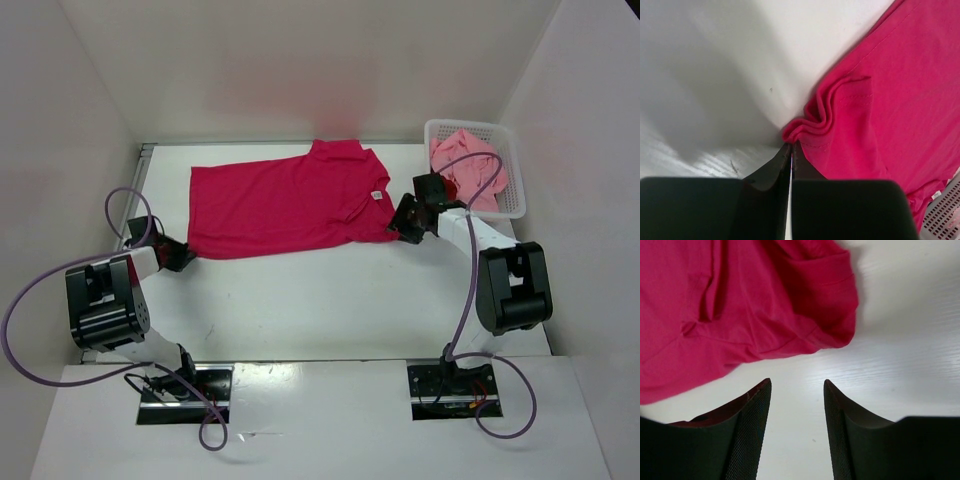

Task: Fold and stack the t-shirts
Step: Fold the flattened tshirt in 1/3 of the way

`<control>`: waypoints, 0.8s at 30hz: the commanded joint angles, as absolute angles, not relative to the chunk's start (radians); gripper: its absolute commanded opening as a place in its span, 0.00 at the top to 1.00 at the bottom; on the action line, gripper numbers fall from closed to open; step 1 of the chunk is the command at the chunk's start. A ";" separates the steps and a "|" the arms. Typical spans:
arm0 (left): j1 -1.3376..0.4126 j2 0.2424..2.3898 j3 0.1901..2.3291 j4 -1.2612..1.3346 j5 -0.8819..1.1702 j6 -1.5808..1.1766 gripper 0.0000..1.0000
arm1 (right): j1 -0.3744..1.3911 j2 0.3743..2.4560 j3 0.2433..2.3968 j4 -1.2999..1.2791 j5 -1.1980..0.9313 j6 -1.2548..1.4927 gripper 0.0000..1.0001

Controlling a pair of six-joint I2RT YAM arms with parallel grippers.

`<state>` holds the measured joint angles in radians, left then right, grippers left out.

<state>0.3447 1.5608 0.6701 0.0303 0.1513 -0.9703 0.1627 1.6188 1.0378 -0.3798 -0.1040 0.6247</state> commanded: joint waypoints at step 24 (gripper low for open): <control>0.385 1.669 0.794 -0.046 0.091 -0.855 1.00 | 0.137 1.786 1.025 -0.225 0.032 0.732 0.76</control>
